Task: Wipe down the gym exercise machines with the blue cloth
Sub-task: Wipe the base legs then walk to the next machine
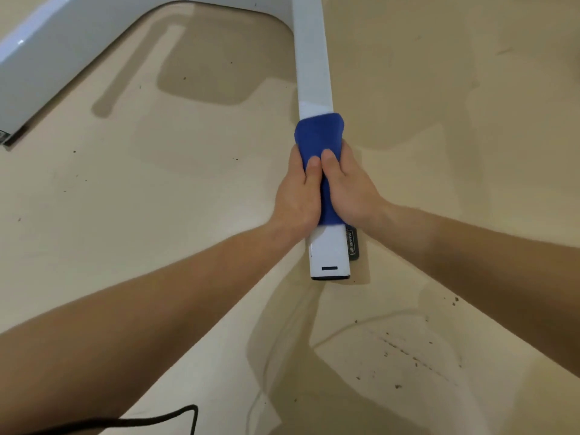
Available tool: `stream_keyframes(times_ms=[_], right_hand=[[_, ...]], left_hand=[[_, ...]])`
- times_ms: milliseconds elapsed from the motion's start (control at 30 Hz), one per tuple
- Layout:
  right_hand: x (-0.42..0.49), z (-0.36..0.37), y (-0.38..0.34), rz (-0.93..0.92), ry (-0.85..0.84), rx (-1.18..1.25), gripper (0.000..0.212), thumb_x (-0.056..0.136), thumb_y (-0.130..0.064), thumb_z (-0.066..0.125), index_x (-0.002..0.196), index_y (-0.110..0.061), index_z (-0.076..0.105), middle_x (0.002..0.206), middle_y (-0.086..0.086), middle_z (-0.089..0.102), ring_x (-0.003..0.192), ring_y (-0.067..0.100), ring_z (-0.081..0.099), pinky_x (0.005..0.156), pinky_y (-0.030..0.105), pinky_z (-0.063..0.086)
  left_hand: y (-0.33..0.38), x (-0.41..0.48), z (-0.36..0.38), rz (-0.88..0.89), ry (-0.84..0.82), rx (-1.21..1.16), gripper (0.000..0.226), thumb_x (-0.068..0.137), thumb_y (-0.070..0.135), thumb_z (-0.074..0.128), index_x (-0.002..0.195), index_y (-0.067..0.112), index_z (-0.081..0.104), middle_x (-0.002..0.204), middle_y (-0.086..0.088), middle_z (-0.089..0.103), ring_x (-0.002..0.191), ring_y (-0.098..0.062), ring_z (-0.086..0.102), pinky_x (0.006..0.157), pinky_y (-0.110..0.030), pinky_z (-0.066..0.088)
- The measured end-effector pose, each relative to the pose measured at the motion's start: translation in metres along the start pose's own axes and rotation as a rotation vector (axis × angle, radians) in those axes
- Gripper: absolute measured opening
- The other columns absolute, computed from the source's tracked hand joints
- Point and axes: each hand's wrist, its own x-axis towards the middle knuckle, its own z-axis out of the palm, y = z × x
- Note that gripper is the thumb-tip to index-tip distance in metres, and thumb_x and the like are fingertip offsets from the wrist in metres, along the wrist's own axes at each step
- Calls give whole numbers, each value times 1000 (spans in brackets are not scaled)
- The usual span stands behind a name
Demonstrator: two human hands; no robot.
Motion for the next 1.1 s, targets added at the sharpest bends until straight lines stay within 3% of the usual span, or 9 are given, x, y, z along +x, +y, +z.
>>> stream_keyframes(times_ms=[67,200,267,400,500,600,733,900,1100], right_hand=[[-37,1,11,-49,-48,-6,41,107,-29,31,148,-23,30,113,-22,56,102,-9,58,82,4,43],[-85,8,27,-80,-75,97,33,107,-22,33,138,-32,36,110,-10,63,104,7,63,90,21,51],[-86,8,29,-67,-78,120,32,107,-23,33,132,-43,36,112,-13,63,107,6,63,91,19,49],[-34,3,19,-51,-41,104,37,108,-30,33,144,-28,38,116,-20,60,108,-5,59,96,18,44],[7,1,11,-16,-12,173,43,106,-37,33,148,-27,36,125,-8,61,116,9,60,106,38,45],[5,2,13,3,-20,220,45,106,-37,33,150,-29,33,132,-6,58,120,12,58,109,43,43],[-33,8,24,25,-16,267,44,107,-34,34,151,-35,33,134,-14,56,122,3,55,110,35,42],[-87,17,41,52,-33,302,37,108,-30,34,141,-47,34,116,-35,59,113,-10,56,93,12,43],[-101,17,40,80,-54,288,40,108,-23,33,141,-45,31,124,-25,58,112,-10,57,87,5,43]], left_hand=[[-10,-37,1,25,-30,-51,31,108,25,31,136,32,40,115,16,62,102,2,62,82,-10,45],[-23,-91,7,75,-47,-120,33,108,22,29,136,38,38,120,12,62,110,-5,61,88,-15,47],[-24,-89,8,44,-48,-139,33,107,24,30,136,38,39,120,15,62,110,-2,61,89,-14,46],[-10,-37,2,-62,-58,-136,35,108,28,32,142,29,40,118,18,60,99,12,59,80,-4,43],[9,1,0,-130,-11,-203,34,107,31,35,139,27,45,116,12,63,103,0,62,88,-18,48],[10,-1,3,-146,3,-245,34,107,32,36,139,28,45,121,10,64,109,-5,63,96,-26,49],[-1,-39,2,-140,-33,-259,35,107,29,35,141,33,43,128,12,61,114,-3,60,103,-29,47],[-16,-95,8,-159,-47,-243,40,107,26,34,146,35,36,126,21,60,109,8,59,88,-8,46],[-18,-103,14,-210,-10,-232,39,107,29,33,144,42,37,119,24,63,104,8,61,83,-11,49]])
